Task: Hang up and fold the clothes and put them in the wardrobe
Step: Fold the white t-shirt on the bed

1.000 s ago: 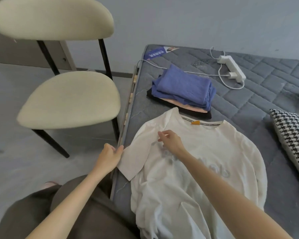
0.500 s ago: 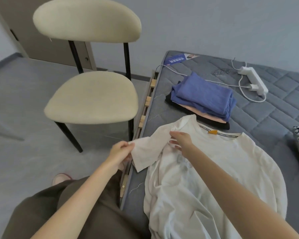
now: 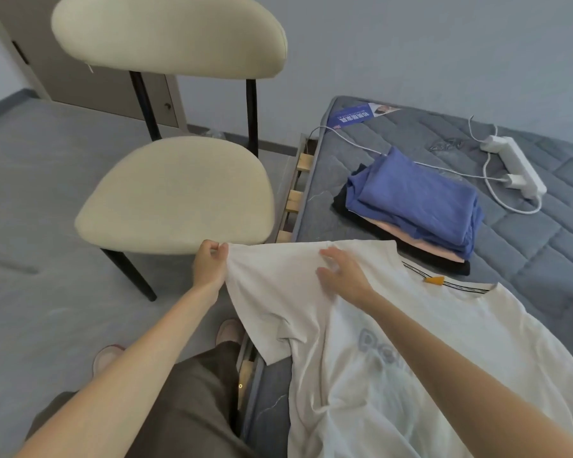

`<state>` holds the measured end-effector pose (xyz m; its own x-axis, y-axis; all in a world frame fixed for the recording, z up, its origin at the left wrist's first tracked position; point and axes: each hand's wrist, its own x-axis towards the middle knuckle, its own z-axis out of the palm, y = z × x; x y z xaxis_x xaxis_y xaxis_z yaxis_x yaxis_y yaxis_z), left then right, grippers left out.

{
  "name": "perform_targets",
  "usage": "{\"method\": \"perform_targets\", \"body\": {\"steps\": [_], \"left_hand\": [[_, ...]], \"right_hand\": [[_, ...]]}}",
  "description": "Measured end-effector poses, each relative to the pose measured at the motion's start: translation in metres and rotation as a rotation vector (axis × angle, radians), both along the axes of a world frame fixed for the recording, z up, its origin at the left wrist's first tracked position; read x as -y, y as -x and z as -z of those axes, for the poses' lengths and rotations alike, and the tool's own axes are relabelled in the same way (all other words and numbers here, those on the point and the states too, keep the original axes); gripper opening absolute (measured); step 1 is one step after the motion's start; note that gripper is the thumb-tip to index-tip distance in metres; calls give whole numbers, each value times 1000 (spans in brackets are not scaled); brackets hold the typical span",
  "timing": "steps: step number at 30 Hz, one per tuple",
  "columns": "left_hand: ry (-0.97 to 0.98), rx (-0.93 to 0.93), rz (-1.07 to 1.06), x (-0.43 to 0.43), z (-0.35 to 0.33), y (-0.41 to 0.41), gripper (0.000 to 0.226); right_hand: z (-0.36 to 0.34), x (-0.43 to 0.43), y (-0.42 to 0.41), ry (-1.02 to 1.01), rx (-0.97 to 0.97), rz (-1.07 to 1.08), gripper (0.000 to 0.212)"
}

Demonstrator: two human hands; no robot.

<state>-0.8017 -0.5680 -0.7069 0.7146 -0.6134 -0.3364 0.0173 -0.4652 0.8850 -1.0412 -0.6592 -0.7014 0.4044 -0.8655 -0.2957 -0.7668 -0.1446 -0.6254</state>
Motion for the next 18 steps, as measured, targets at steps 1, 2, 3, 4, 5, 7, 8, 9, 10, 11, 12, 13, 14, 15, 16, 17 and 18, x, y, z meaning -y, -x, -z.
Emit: {"method": "perform_targets", "body": {"steps": [1,2,3,4,5,7,8,9,10,11,12,13,14,15,16,17,18], "left_hand": [[7,37,2,3,5,-3,17],[15,76,-1,7,9,-6,17],[24,111,-6,10,12,-10,16],[34,134,-7,14,14,-12,16],[42,145,-7,18,17,-14,15],[35,138,-9,21,23,-15,15],[21,126,-16,21,26,-14,16],[11,100,-24,20,30,-12,18],[10,54,-29,18,34,-9,21],[13,-9,-25,14,39,-6,25],[12,-76,-16,10,44,-2,29],[2,-140,-6,5,48,1,32],[-8,-205,-4,1,52,5,34],[-18,-274,-8,-3,58,9,36],[-32,-348,-9,-7,63,15,39],[-65,-426,-5,-11,68,22,43],[-122,-505,6,-16,73,29,46]], "right_hand": [[7,0,2,55,-131,-101,53],[14,1,3,94,-241,-176,57],[21,2,4,116,-328,-224,59],[27,3,7,128,-388,-247,60],[32,3,8,141,-430,-259,60],[39,2,11,173,-467,-268,60],[40,1,11,188,-473,-267,60],[42,0,11,204,-478,-266,59],[43,-1,11,217,-484,-264,59],[43,-2,10,225,-486,-261,59],[43,-3,10,226,-484,-257,59],[41,-3,9,220,-480,-254,59],[40,-3,8,211,-479,-251,59],[38,-3,7,197,-480,-249,59],[36,-4,5,181,-473,-243,59],[35,-6,4,165,-460,-232,58],[34,-9,3,153,-443,-218,58]]}}
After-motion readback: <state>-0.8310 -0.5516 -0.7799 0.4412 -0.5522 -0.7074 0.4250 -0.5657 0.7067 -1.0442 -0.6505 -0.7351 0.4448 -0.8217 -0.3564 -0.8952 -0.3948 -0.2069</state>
